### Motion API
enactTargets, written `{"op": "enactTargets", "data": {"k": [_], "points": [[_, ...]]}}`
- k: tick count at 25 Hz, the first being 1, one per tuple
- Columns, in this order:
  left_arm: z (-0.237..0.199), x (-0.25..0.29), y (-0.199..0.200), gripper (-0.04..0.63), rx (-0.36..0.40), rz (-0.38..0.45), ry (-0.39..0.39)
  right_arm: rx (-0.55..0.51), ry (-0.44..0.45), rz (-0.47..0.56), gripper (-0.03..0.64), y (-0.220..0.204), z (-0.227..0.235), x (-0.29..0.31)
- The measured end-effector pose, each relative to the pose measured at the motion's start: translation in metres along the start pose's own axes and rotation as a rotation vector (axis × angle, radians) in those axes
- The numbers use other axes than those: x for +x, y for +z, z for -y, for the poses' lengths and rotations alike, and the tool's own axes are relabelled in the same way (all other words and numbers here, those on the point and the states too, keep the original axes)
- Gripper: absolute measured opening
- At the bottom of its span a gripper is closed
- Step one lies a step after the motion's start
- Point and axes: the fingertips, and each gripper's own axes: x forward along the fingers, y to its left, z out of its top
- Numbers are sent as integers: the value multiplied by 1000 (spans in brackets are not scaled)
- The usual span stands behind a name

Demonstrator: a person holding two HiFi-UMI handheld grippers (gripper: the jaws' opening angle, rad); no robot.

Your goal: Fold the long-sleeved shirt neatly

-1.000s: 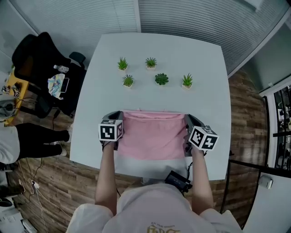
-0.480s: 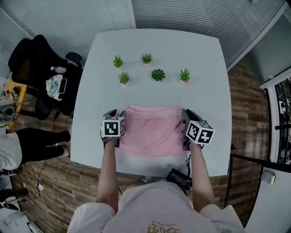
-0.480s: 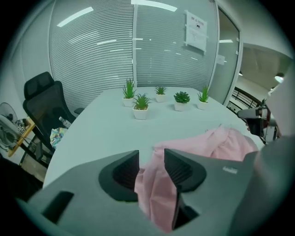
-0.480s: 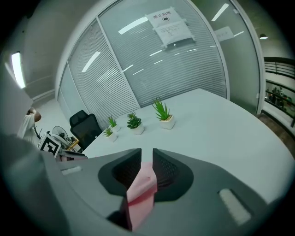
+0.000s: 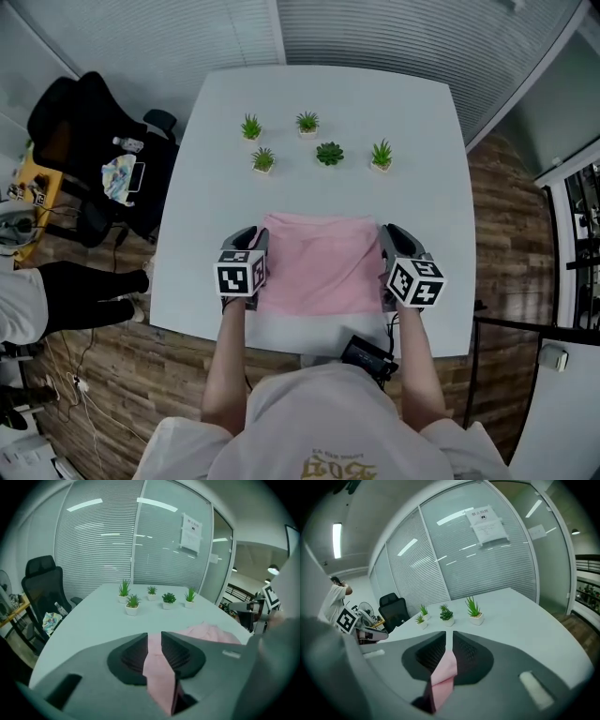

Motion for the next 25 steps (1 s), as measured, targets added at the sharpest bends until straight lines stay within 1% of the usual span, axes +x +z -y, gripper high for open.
{"op": "enactTargets", "data": {"k": [1,3,5,6,8,11,13,15,18,21,25], "points": [[4,-4,-2,98,-17,7,-16,-2,16,5,46,0,-6,-5],[12,-11,-4,71,-40,18,-42,-9,45,19,39,1,-17,-15],[19,-20,-2,34,-37,34,-57,-7,65,47,11,5,-27,-25],[23,-24,0,16,-36,44,-62,-3,76,64,11,7,-32,-30],[28,-35,3,11,-51,69,-70,-1,94,93,11,12,-41,-41],[37,-56,11,9,-89,133,-97,-3,103,126,11,18,-51,-55],[46,-74,22,9,-104,204,-132,-12,102,147,11,23,-56,-63],[53,-91,33,9,-98,274,-149,-21,94,165,11,27,-59,-70],[54,-108,44,9,-66,337,-134,-17,84,186,11,31,-62,-76],[54,-113,50,9,-50,356,-125,-24,85,178,11,31,-66,-77],[55,-114,48,9,-46,353,-124,-38,94,167,9,30,-72,-75]]}}
